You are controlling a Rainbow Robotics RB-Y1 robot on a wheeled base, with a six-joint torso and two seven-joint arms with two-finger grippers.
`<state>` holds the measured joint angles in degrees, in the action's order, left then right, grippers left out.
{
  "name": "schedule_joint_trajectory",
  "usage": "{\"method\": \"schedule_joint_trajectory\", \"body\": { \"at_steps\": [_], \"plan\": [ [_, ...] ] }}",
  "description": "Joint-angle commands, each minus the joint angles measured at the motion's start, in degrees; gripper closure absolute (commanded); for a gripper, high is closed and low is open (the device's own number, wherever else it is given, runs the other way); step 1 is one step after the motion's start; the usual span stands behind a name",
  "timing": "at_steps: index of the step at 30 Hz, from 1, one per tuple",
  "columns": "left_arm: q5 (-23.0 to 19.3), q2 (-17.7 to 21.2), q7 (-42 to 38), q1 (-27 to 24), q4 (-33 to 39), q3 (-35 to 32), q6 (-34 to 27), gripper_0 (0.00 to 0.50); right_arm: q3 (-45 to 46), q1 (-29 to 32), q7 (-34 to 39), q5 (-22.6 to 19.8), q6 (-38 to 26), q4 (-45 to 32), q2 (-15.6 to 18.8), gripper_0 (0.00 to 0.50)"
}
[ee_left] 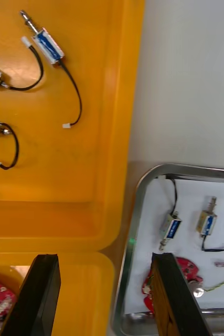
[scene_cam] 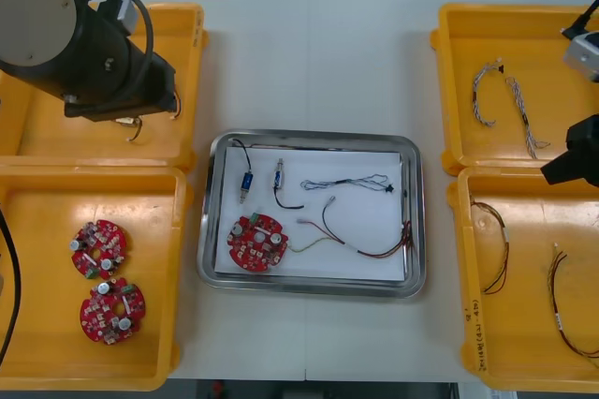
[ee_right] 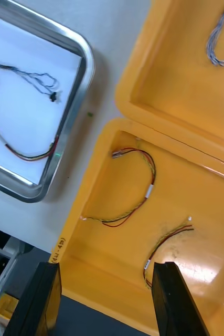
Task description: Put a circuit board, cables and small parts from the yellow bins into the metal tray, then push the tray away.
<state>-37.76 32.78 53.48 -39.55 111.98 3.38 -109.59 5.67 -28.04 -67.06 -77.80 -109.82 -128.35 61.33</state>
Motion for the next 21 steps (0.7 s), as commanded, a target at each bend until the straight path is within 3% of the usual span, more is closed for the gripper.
{"method": "schedule_joint_trajectory", "body": {
  "at_steps": [1,9,14,21],
  "plan": [
    [-1.09,3.95,7.78,2.20,2.54,-2.77,-0.41,0.000,-4.00,-5.18,0.44,-2.36,-0.18,-2.08,1.42,0.000],
    [-2.67,7.03,12.00,5.45,3.42,-6.37,-0.41,0.000,-11.21,-10.19,-1.06,-2.89,-0.18,-4.10,0.63,0.000],
    [-3.55,8.70,12.53,7.82,5.53,-7.69,-0.41,0.000,-18.76,-16.70,-2.29,-2.27,-0.18,-4.10,-0.86,0.000],
    [-7.86,12.66,11.83,12.22,9.13,-10.68,-0.41,0.000,-29.84,-25.22,-4.31,2.03,-0.18,-3.92,-8.33,0.000]
  ]
}}
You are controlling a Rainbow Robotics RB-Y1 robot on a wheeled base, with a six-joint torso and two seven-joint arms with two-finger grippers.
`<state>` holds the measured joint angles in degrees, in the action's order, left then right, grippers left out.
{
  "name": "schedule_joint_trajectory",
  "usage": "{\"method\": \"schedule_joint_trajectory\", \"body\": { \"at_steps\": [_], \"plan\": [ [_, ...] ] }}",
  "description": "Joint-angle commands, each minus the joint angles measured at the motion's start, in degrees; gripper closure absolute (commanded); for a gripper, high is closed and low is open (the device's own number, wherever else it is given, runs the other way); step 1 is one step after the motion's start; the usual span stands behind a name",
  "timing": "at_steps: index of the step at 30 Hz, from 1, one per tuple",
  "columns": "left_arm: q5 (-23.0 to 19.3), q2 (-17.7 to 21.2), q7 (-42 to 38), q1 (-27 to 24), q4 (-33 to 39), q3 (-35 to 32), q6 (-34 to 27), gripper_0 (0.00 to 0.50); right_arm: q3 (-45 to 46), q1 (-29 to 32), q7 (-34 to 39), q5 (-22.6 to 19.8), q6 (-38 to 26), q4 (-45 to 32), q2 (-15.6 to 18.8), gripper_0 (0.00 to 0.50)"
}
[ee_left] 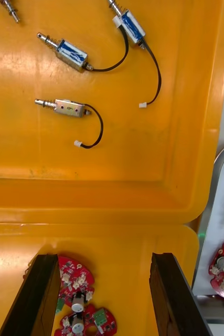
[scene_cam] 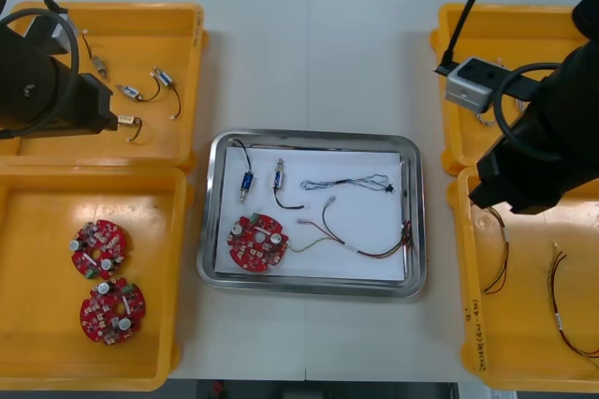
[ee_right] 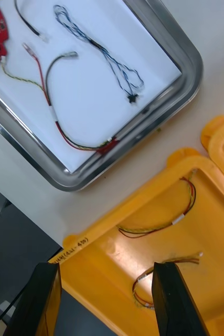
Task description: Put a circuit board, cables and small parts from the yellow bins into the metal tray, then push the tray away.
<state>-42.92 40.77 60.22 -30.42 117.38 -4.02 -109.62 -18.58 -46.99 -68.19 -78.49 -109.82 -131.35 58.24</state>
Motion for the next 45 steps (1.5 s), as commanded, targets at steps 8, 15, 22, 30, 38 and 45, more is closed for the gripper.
{"method": "schedule_joint_trajectory", "body": {
  "at_steps": [8,15,22,30,38,45],
  "plan": [
    [-4.19,8.53,4.64,9.15,9.27,-5.56,-0.38,0.000,-13.94,-10.84,-5.46,7.56,1.37,0.83,-12.53,0.000],
    [-6.12,9.50,5.34,13.28,11.03,-9.17,-0.38,0.000,-20.27,-12.51,-10.56,11.08,4.71,2.68,-16.93,0.000],
    [-4.10,8.71,7.19,14.42,12.35,-10.49,-0.38,0.000,-26.86,-14.88,-14.78,14.86,5.41,4.87,-20.88,0.000],
    [-3.66,7.57,7.54,14.60,12.35,-10.57,-0.38,0.000,-35.65,-16.64,-15.22,21.80,5.41,6.46,-26.51,0.000],
    [-4.01,7.39,7.54,14.69,12.35,-10.49,-0.38,0.000,-41.54,-16.55,-15.48,23.12,5.94,10.41,-29.41,0.000],
    [-4.01,7.39,7.54,14.69,12.35,-10.49,-0.38,0.000,-43.56,-16.55,-15.92,22.41,7.34,12.87,-30.20,0.000]
  ]
}}
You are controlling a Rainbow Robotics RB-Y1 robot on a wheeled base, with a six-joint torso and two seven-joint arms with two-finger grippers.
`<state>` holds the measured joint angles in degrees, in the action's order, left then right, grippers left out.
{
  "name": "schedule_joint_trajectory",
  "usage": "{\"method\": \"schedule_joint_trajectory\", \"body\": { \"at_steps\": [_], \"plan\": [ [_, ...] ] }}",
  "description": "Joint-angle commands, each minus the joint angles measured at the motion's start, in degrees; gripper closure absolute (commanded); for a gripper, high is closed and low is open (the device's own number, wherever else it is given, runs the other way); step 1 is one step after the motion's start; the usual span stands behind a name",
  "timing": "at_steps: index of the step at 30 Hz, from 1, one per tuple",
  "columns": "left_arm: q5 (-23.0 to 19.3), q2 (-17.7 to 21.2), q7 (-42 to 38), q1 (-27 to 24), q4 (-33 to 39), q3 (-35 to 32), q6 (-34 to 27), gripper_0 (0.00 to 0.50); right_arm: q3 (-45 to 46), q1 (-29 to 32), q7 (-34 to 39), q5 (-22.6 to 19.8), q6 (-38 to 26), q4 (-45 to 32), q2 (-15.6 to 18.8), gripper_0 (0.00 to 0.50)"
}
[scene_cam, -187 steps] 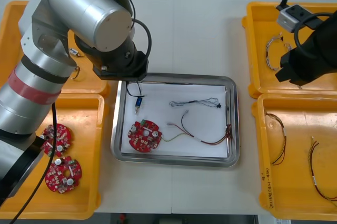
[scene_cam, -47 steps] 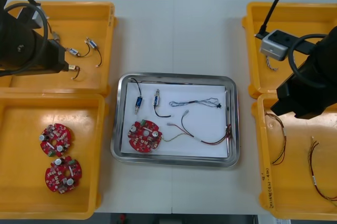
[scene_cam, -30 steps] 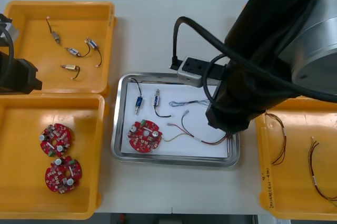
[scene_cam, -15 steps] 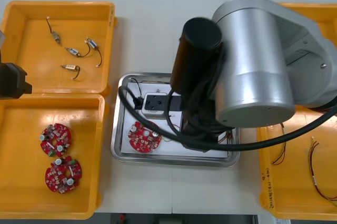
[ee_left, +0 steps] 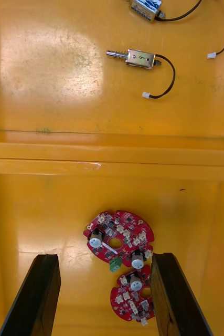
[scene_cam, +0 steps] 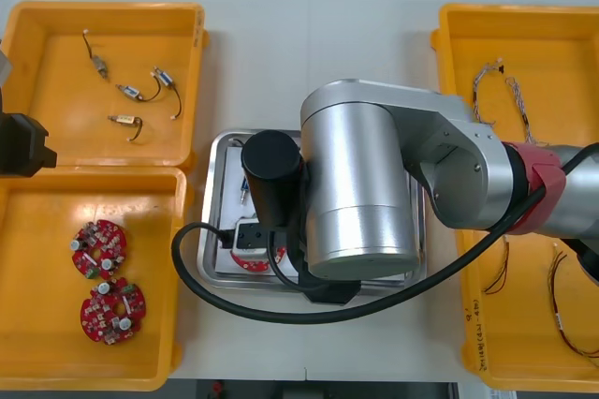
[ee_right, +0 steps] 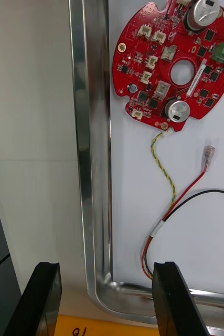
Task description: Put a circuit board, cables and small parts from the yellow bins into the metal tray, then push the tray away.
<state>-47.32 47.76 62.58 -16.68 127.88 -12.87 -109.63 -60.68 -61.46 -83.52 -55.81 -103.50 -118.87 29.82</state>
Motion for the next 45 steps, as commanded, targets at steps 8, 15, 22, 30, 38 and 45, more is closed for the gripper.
{"method": "schedule_joint_trajectory", "body": {
  "at_steps": [8,15,22,30,38,45],
  "plan": [
    [0.38,0.40,5.18,0.95,1.85,-1.63,-0.37,0.000,-5.85,-2.00,-0.77,3.07,4.80,1.18,-2.84,0.000],
    [0.38,0.40,5.18,0.95,1.85,-1.63,-0.37,0.000,-11.83,-1.91,0.11,6.94,12.09,3.56,-2.49,0.000],
    [0.38,0.40,5.18,0.95,1.85,-1.63,-0.37,0.000,-13.58,-1.47,0.37,7.82,13.15,6.54,-3.28,0.000],
    [0.38,0.40,5.18,0.95,1.85,-1.63,-0.37,0.000,-15.61,-1.47,0.99,10.28,14.02,8.13,-4.33,0.000],
    [0.38,0.40,5.18,0.95,1.85,-1.63,-0.37,0.000,-17.54,0.20,2.83,13.09,14.64,8.13,-4.33,0.000],
    [0.38,0.40,5.18,0.95,1.85,-1.63,-0.37,0.000,-17.72,1.43,3.71,14.41,14.73,8.04,-4.60,0.000]
  ]
}}
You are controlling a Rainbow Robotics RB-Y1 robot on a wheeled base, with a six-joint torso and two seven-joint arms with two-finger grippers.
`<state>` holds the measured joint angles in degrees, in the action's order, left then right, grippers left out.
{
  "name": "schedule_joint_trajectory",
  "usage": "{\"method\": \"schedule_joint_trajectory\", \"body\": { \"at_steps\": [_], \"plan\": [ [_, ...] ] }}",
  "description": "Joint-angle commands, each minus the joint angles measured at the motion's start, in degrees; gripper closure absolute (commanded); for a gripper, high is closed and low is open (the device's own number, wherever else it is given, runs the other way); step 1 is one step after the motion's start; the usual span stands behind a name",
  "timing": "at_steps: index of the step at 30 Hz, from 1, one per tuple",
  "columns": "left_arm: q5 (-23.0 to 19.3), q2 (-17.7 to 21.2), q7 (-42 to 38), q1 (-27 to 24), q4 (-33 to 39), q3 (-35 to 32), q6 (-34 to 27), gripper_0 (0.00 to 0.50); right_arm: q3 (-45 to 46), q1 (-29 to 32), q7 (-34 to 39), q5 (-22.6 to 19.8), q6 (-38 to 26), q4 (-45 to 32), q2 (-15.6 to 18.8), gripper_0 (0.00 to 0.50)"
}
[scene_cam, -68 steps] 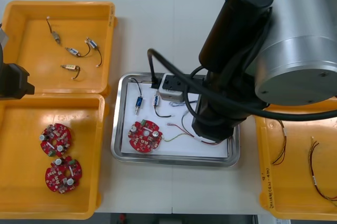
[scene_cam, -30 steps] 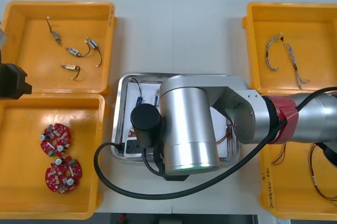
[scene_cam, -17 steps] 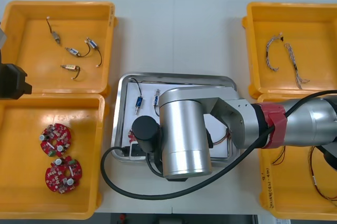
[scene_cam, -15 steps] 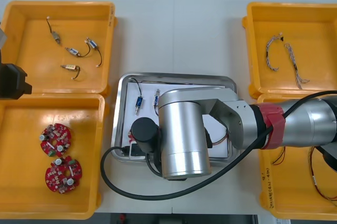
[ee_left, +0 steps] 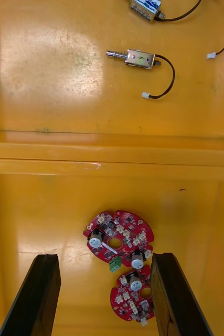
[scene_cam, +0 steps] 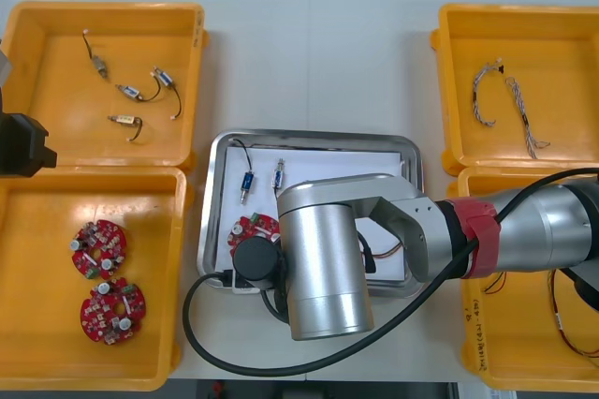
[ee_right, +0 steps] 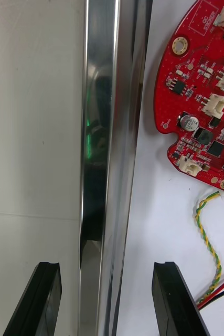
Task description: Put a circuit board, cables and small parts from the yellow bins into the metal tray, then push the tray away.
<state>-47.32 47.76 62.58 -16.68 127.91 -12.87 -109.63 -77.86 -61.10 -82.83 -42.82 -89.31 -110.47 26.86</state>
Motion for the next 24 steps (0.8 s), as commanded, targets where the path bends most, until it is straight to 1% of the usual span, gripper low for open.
{"method": "schedule_joint_trajectory", "body": {
  "at_steps": [1,4,11,16,20,24],
  "plan": [
    [0.38,0.40,5.18,0.95,1.82,-1.63,-0.37,0.000,-0.54,1.33,3.03,2.04,0.54,-0.27,-1.73,0.000],
    [0.38,0.40,5.18,0.95,1.82,-1.63,-0.37,0.000,-0.54,1.77,3.11,3.09,0.54,-0.27,-1.73,0.000],
    [0.38,0.40,5.18,0.95,1.82,-1.63,-0.37,0.000,-1.60,1.77,3.82,3.89,0.54,-0.27,-1.64,0.000],
    [0.38,0.40,5.18,0.95,1.82,-1.63,-0.37,0.000,-1.68,2.48,4.61,3.53,0.54,-0.27,-1.73,0.000],
    [0.38,0.40,5.18,0.95,1.82,-1.63,-0.37,0.000,-1.95,3.27,5.05,4.85,0.54,-0.27,-2.16,0.000],
    [0.38,0.40,5.18,0.95,1.82,-1.63,-0.37,0.000,-2.30,3.27,5.13,5.12,0.54,-0.27,-2.25,0.000]
  ]
}}
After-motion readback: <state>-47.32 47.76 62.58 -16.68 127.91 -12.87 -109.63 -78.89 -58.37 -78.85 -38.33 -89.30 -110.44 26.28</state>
